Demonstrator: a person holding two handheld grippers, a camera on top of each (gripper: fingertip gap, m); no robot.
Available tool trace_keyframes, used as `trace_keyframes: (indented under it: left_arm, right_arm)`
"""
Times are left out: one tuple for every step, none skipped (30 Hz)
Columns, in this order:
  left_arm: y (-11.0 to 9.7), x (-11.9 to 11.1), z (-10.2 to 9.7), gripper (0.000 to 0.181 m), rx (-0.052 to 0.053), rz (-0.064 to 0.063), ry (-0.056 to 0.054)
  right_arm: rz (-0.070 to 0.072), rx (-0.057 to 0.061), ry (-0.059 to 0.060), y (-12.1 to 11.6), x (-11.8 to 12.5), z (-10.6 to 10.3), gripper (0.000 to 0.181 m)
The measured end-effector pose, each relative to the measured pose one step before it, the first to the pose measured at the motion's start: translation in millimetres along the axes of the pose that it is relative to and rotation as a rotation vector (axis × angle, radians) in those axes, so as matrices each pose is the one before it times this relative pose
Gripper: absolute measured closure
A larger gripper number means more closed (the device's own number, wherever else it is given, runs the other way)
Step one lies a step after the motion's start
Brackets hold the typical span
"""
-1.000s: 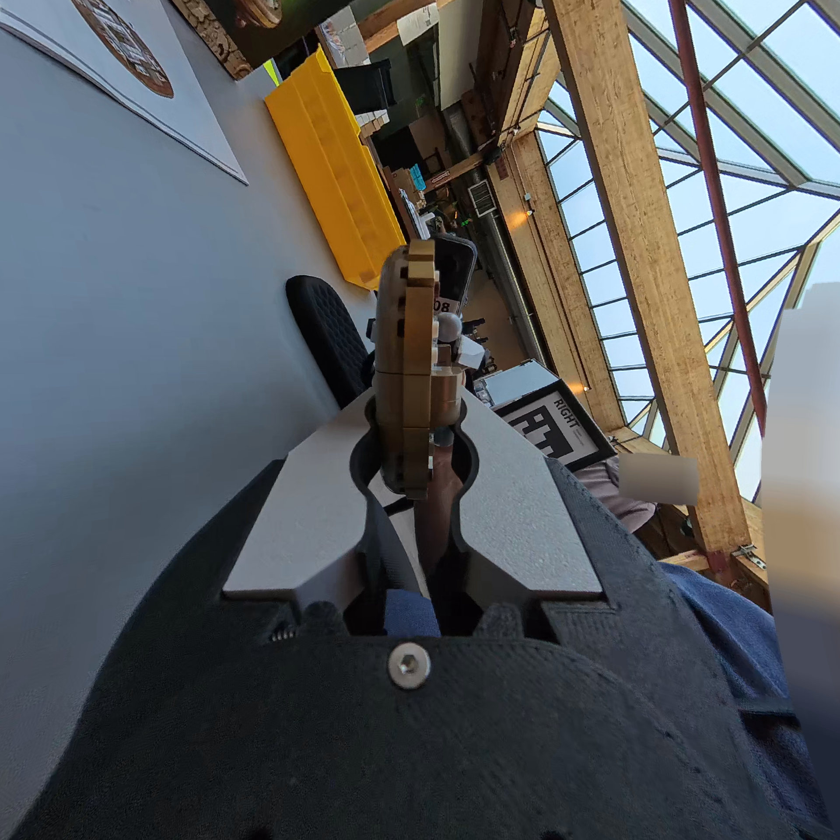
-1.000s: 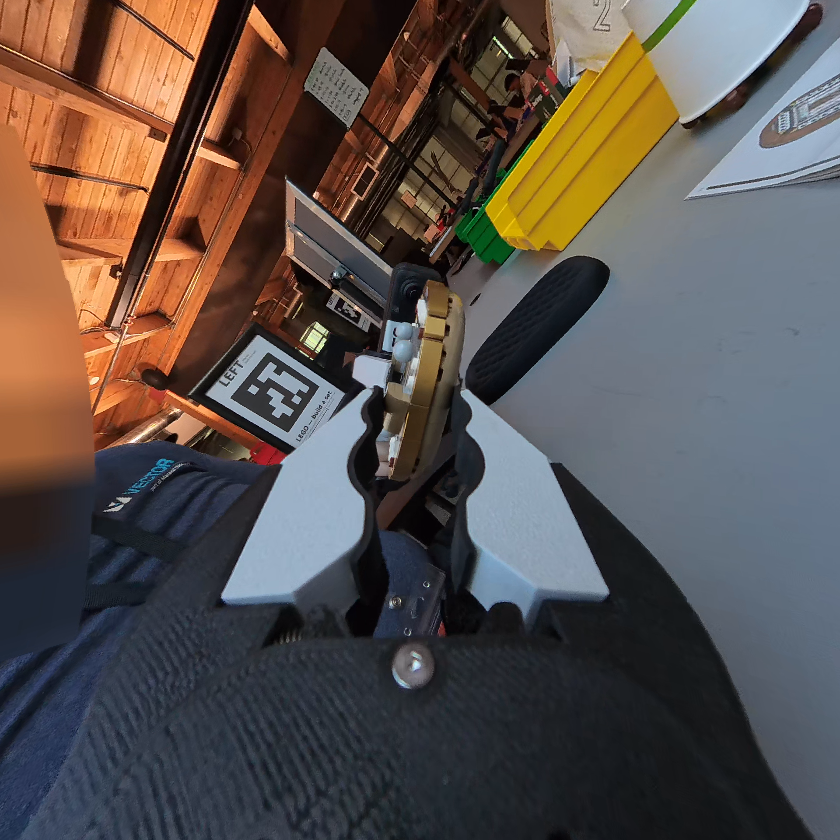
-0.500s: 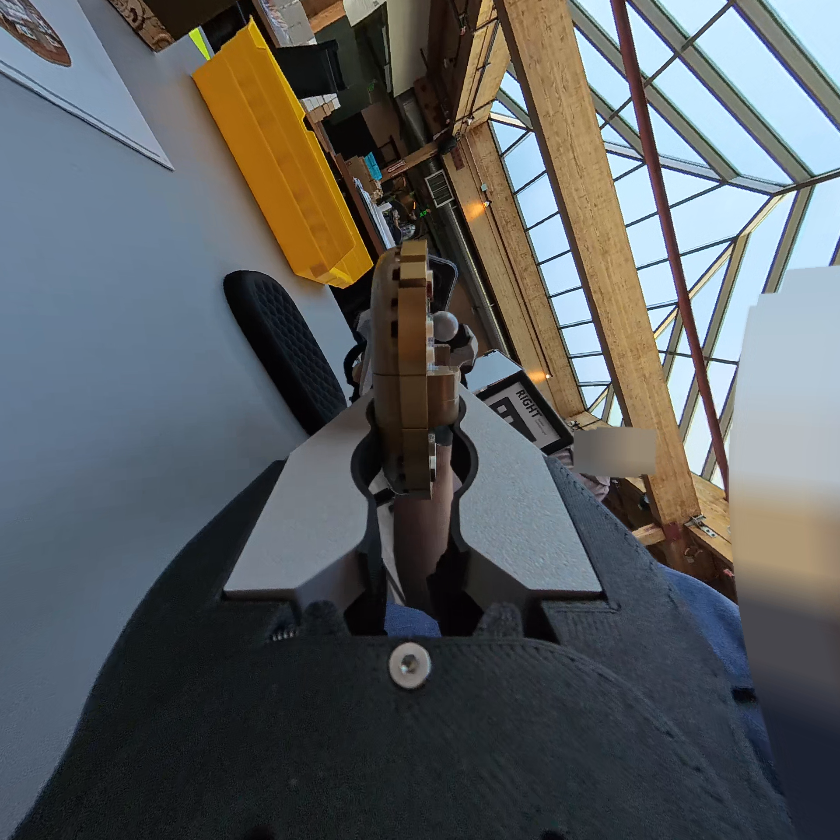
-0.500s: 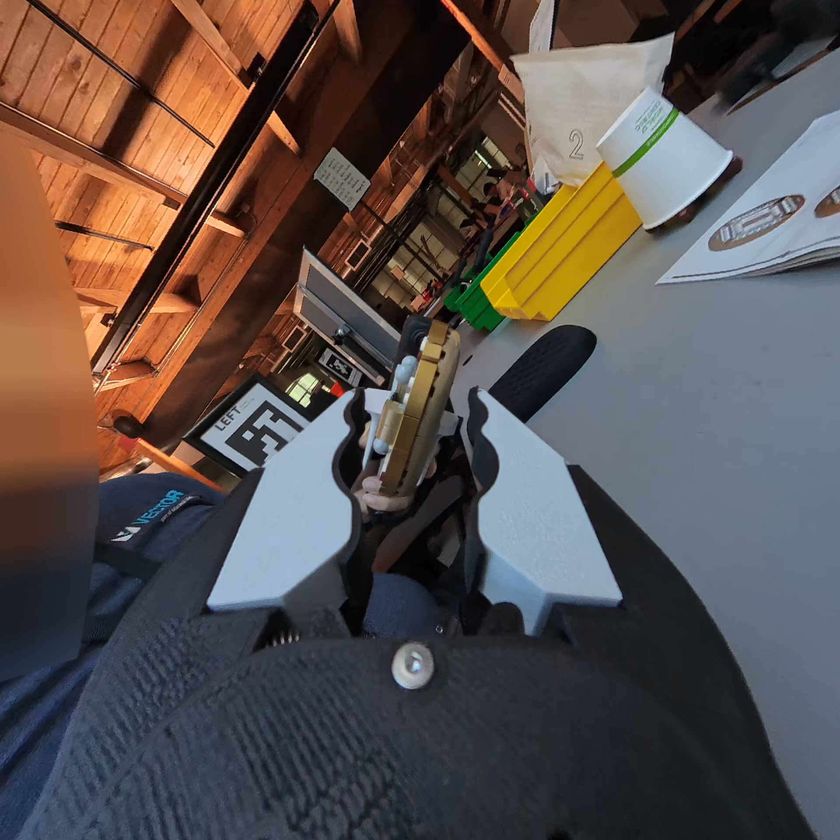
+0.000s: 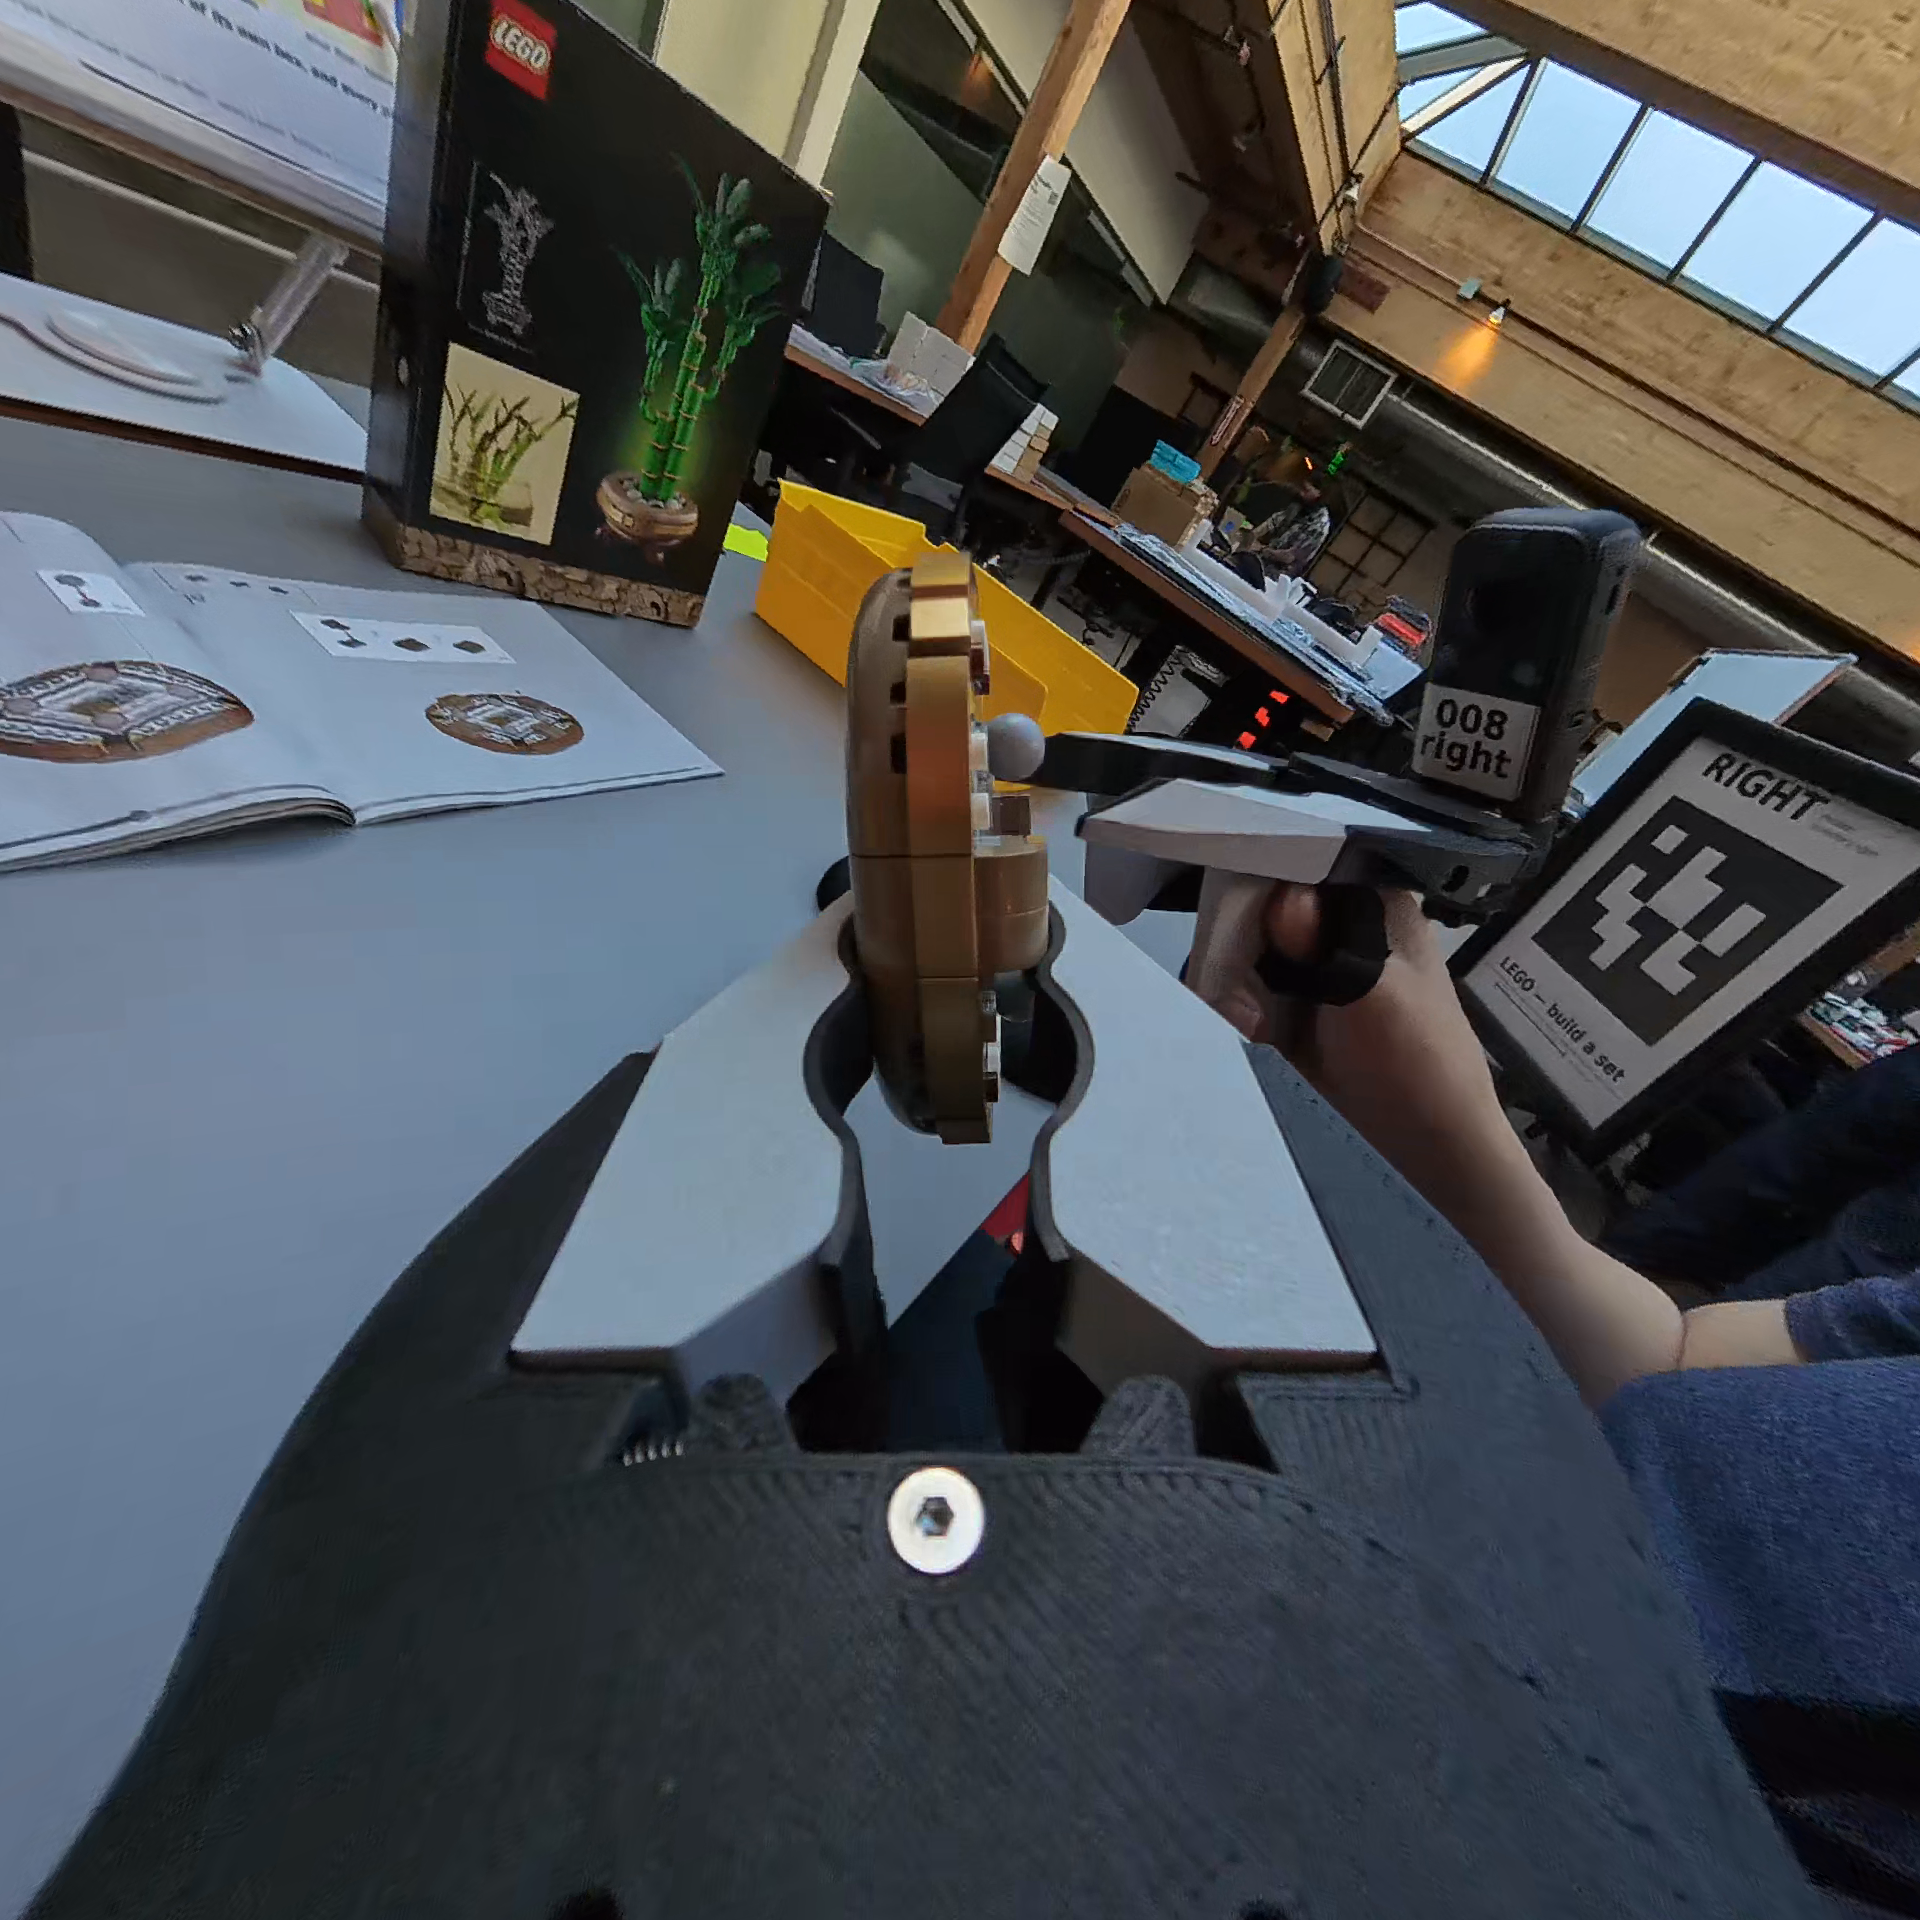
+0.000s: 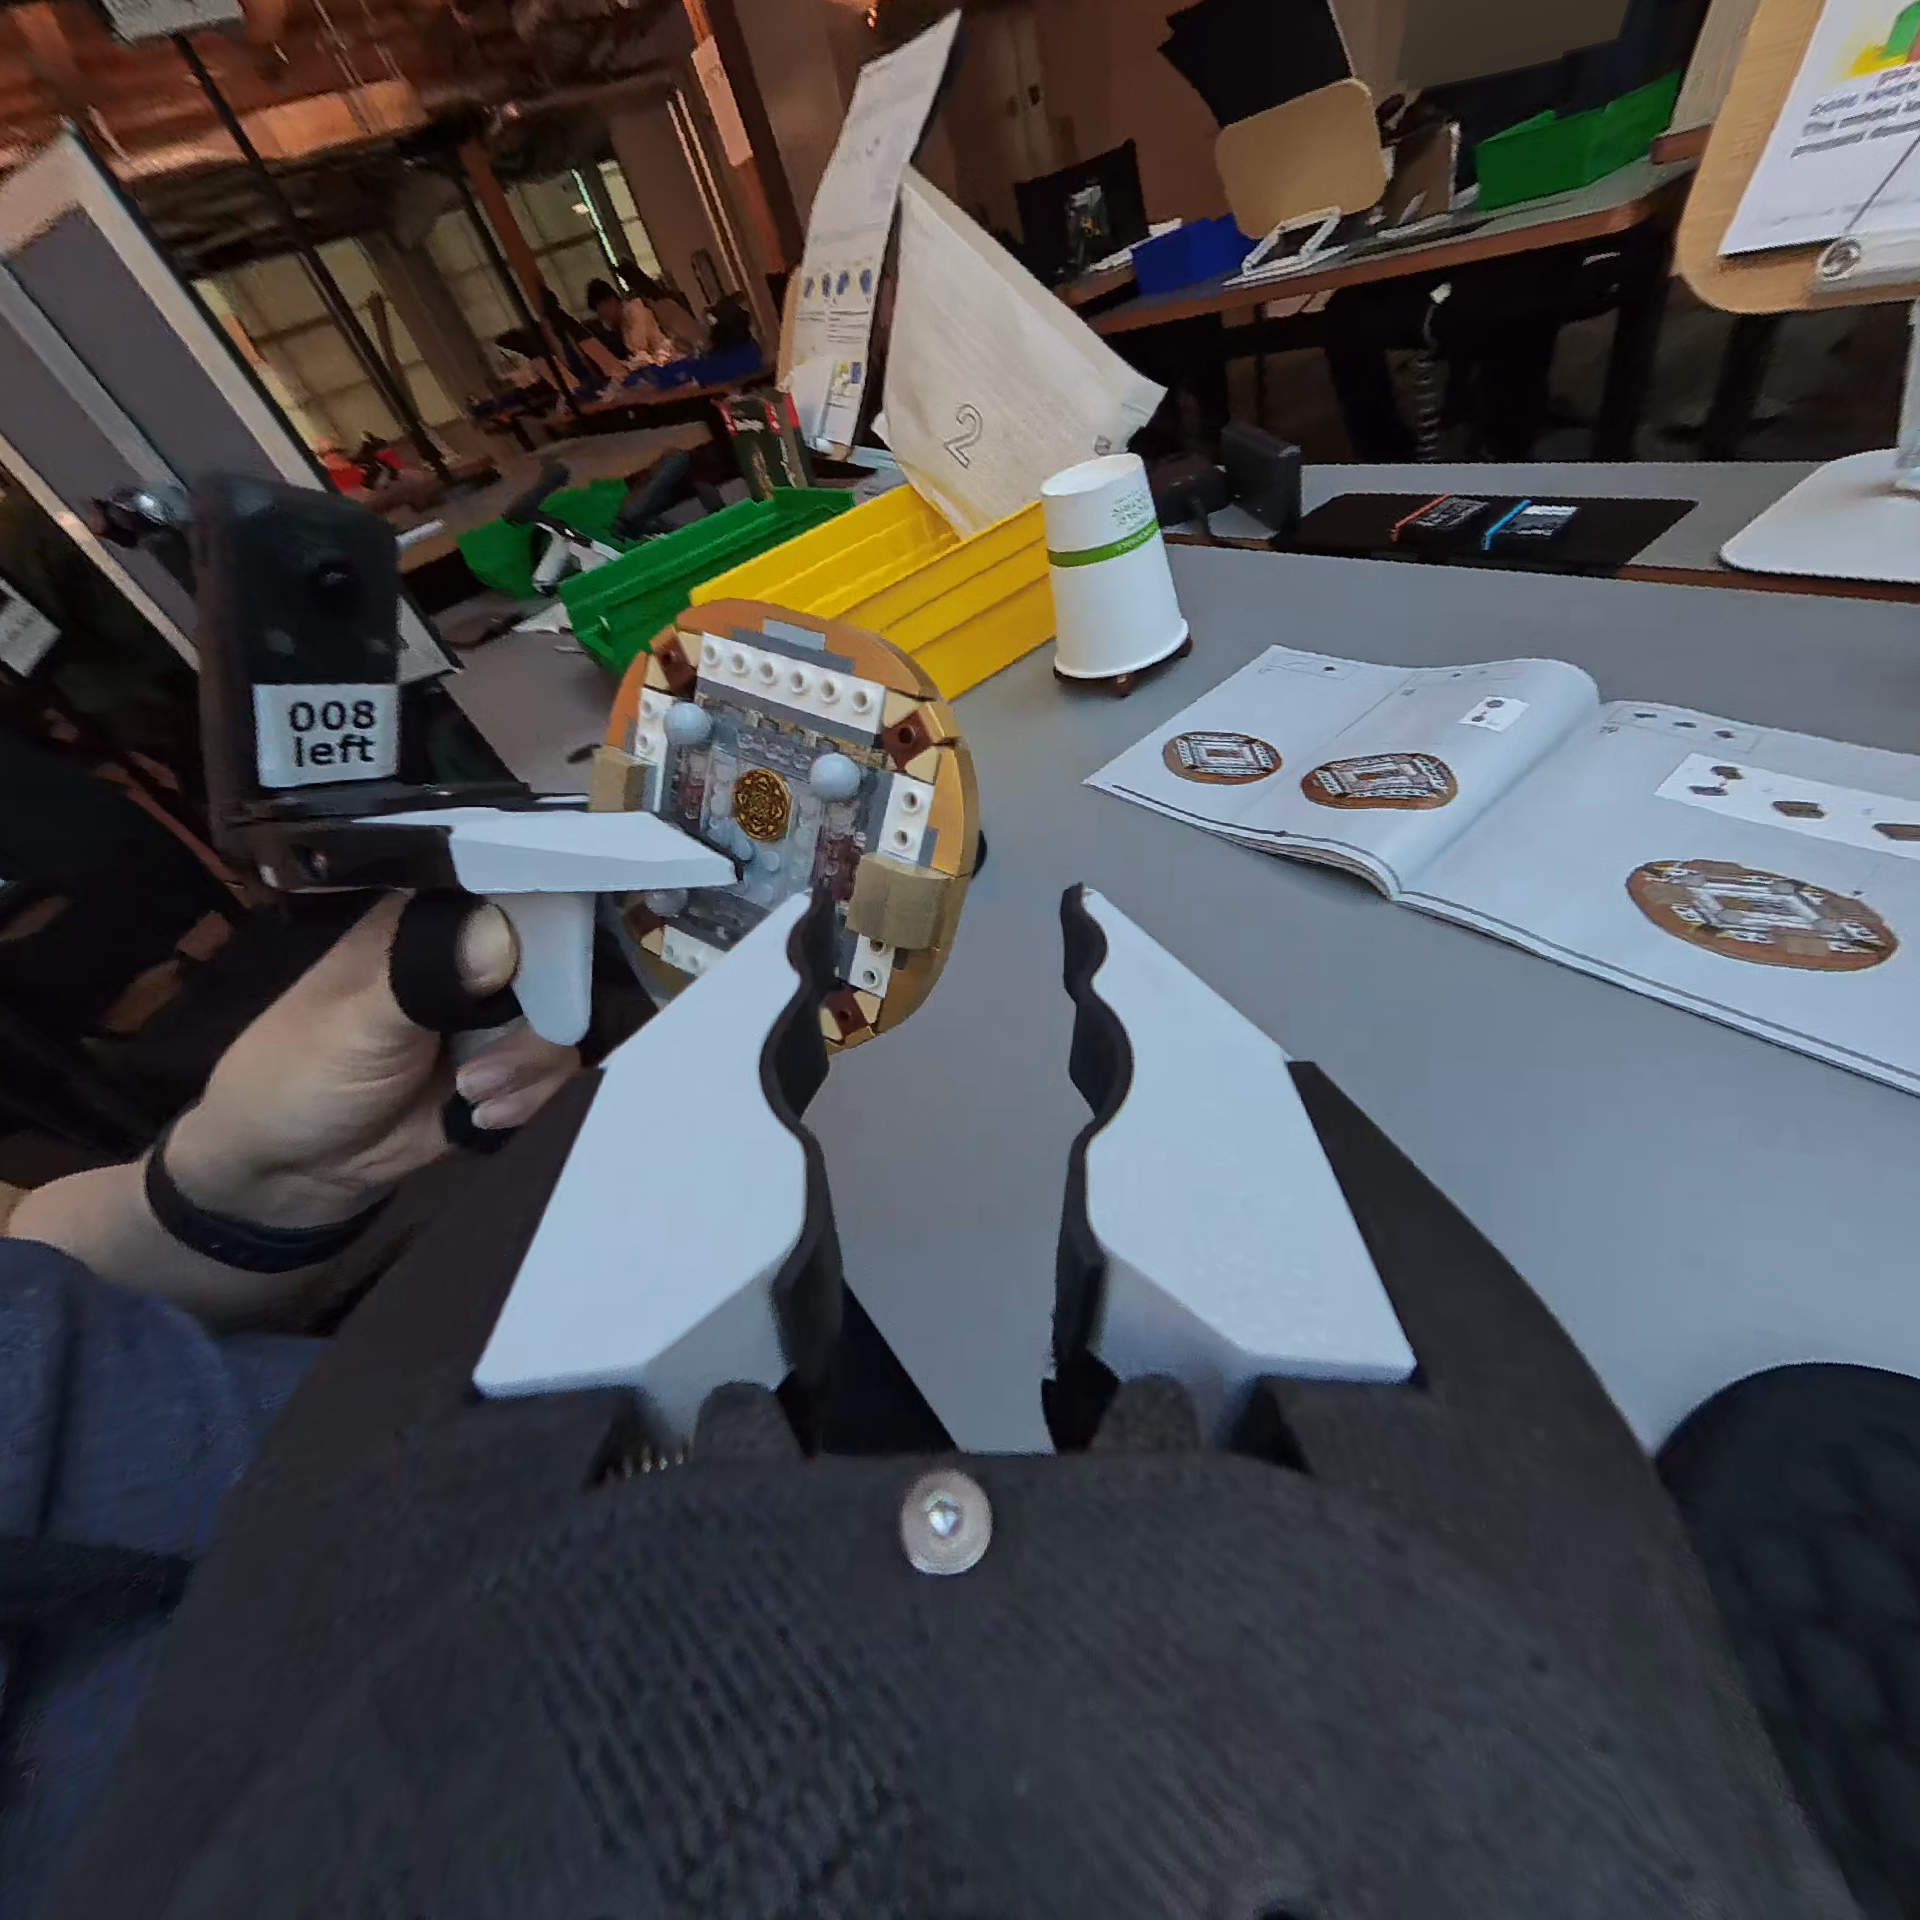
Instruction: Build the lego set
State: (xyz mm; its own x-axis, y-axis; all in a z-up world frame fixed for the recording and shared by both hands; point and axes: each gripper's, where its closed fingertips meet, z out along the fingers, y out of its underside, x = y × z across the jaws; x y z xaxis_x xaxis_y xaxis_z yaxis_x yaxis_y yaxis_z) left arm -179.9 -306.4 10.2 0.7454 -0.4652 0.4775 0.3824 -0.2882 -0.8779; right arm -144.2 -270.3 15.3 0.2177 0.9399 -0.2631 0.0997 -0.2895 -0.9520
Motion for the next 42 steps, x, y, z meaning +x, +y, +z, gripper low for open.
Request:
trace_keyframes:
  left_arm:
    - [-0.79,0.65,-0.43,0.157,0.0087,0.0083,-0.0037]
    - [-0.23,0.19,-0.08,0.158,0.0041,0.0063,-0.0046]
    - [0.38,0.33,0.1,0.157,-0.0003,0.0025,-0.0012]
    - [0.76,0.36,0.12,0.157,-0.0027,0.0002,0.0018]
    - [0.51,0.11,-0.12,0.157,-0.0009,-0.0038,0.0028]
    - [0.1,-0.19,-0.58,0.158,0.0028,-0.0112,0.0051]
    - [-0.09,-0.44,-0.94,0.158,0.0046,-0.0193,0.0088]
    - [-0.56,-0.83,-1.29,0.157,0.0058,-0.0234,0.0097]
    - [-0.77,-1.09,-1.6,0.157,0.0062,-0.0239,0.0096]
    - [-1.01,-0.73,-1.96,0.157,0.0074,-0.026,0.0131]
    - [-1.33,-0.2,-2.15,0.157,0.0071,-0.0311,0.0188]
    - [-1.02,-0.23,-2.04,0.157,0.0049,-0.0308,0.0192]
    - [-1.19,-0.3,-2.04,0.157,0.0072,-0.0341,0.0205]
    - [-1.46,0.35,-2.12,0.157,0.0108,-0.0504,0.0299]
    - [-0.86,0.49,-1.7,0.157,0.0063,-0.0597,0.0338]
    - [0.34,0.15,-1.13,0.157,-0.0005,-0.0584,0.0308]
    - [0.77,0.7,-0.86,0.157,-0.0041,-0.0594,0.0335]
    - [0.76,0.78,-0.39,0.157,-0.0012,-0.05,0.0285]
    - [0.52,0.56,-0.22,0.157,0.0011,-0.0386,0.0206]
    - [0.71,0.14,0.14,0.157,0.0001,-0.0308,0.0137]
    - [0.35,-0.05,0.33,0.157,0.0027,-0.0196,0.0066]
    - [0.31,0.38,0.45,0.157,0.0017,-0.0124,0.0058]
    - [0.6,0.88,0.7,0.157,-0.001,-0.0056,0.0047]
    - [0.57,1.06,0.72,0.157,-0.0023,-0.0011,0.0027]
    - [0.12,1.14,0.66,0.157,0.0008,0.001,0.0013]
    - [-0.13,1.39,0.58,0.157,0.0012,0.0008,0.0026]
    - [-0.28,1.43,0.59,0.157,0.0005,-0.0015,0.0038]
    - [-0.36,1.51,0.43,0.158,0.0011,-0.0044,0.005]
    - [-0.26,0.91,0.23,0.158,0.001,-0.0044,0.0017]
    - [0.27,-0.53,0.17,0.158,-0.0024,0.0031,-0.0063]
    - [0.18,0.16,0.17,0.158,-0.0011,0.0031,-0.0012]
    - [0.3,-0.09,0.35,0.158,-0.0009,-0.0018,-0.0014]
    - [0.3,0.33,0.45,0.158,-0.0007,-0.0016,0.0009]
    - [0.36,0.44,0.42,0.158,-0.0007,-0.0017,0.0022]
    - [0.46,0.65,0.56,0.157,-0.0017,-0.0037,0.0033]
    - [0.4,0.17,0.49,0.157,-0.0015,-0.0036,0.0007]
    - [0.35,-0.38,0.42,0.157,-0.0011,0.0004,-0.0032]
    - [0.3,-0.29,0.24,0.157,-0.0017,0.002,-0.0014]
    - [0.25,0.52,0.1,0.157,-0.0014,-0.0025,0.0051]
    - [0.04,0.94,0.06,0.157,0.0006,-0.0063,0.0073]
    - [0.05,0.39,-0.14,0.157,0.0011,-0.0054,0.0039]
    - [0.04,-0.06,-0.4,0.157,0.0009,-0.0003,-0.0005]
  right_arm:
    - [-0.0273,-0.0205,0.0278,2.19,-0.44,2.96,0.138]
    - [-0.027,-0.015,0.0258,1.42,-0.25,2.74,0.138]
    - [-0.0292,-0.0094,0.0223,0.47,-0.57,2.19,0.138]
    - [-0.0303,-0.0011,0.0122,-0.83,-2.0,1.61,0.138]
    - [-0.0276,0.006,0.0052,-2.0,-2.66,0.93,0.139]
    - [-0.0267,0.0073,-0.0043,-2.23,-3.66,0.49,0.139]
    - [-0.0199,0.0011,-0.0062,-1.41,-2.9,0.11,0.14]
    - [-0.0065,-0.0022,-0.0053,-1.06,-1.15,-0.67,0.14]
    - [0.0095,0.0056,-0.0183,-2.19,-0.84,-1.47,0.139]
    - [0.0294,0.0151,-0.0253,-3.21,0.78,-2.4,0.139]
    - [0.0435,0.0178,-0.0189,-2.94,4.38,-2.97,0.139]
    - [0.0489,0.0151,-0.0284,-2.1,4.99,-2.6,0.139]
    - [0.0587,0.0067,-0.0573,-1.15,1.03,-2.19,0.14]
    - [0.0697,0.0007,-0.07,-0.74,-2.04,-1.8,0.142]
    - [0.0633,0.0052,-0.0674,-1.84,-3.64,-1.67,0.143]
    - [0.0349,0.0143,-0.0533,-2.78,-4.81,-0.94,0.142]
    - [-0.0201,0.014,-0.0362,-2.14,-5.93,0.37,0.142]
    - [-0.0519,-0.0056,0.0208,0.37,0.19,1.39,0.137]
    - [-0.0809,-0.0077,0.0426,0.01,1.79,2.21,0.126]
    - [-0.0964,0.0031,0.0266,-1.64,-2.46,2.94,0.113]
    - [-0.0947,0.0144,0.0259,-3.06,-3.32,3.04,0.109]
    - [-0.0783,0.0082,0.0465,-1.79,1.0,2.36,0.106]
    - [-0.0461,0.0061,0.0395,-1.3,1.69,2.03,0.108]
    - [-0.0127,0.0151,0.02,-1.91,0.41,1.55,0.113]
    - [0.0127,0.0233,0.0108,-1.99,0.4,1.68,0.113]
    - [0.019,0.0073,-0.003,1.0,-0.69,2.05,0.113]
    - [0.011,-0.0116,0.0029,4.08,0.82,2.22,0.113]
    - [-0.0064,-0.0168,-0.0041,4.67,-0.51,1.75,0.112]
    - [-0.0071,-0.0071,-0.001,2.79,-0.63,0.89,0.111]
    - [0.0005,0.011,0.0075,-0.42,0.59,-0.5,0.112]
    - [0.0007,0.0085,0.0027,-0.49,0.22,-0.74,0.114]
    - [0.0039,0.0063,0.0007,-0.39,0.1,-0.74,0.115]
    - [0.0102,0.0053,-0.0018,-0.06,0.28,-0.57,0.115]
    - [0.0181,0.0066,-0.0051,-0.09,0.24,-0.76,0.115]
    - [0.0222,0.01,-0.0043,-0.36,0.75,-0.95,0.115]
    - [0.0233,0.0061,-0.002,0.39,1.57,-0.87,0.115]
    - [0.0247,0.0036,0.0017,0.54,2.29,-0.91,0.114]
    - [0.0322,0.0087,-0.0003,-0.42,2.52,-1.23,0.115]
    - [0.0376,0.0144,-0.0121,-1.57,1.22,-1.58,0.118]
    - [0.0417,0.0138,-0.0181,-1.66,0.7,-1.65,0.12]
    - [0.0385,0.0046,-0.0079,-0.44,2.33,-1.47,0.121]
    - [0.0215,-0.0037,0.0278,0.92,7.2,-1.96,0.123]
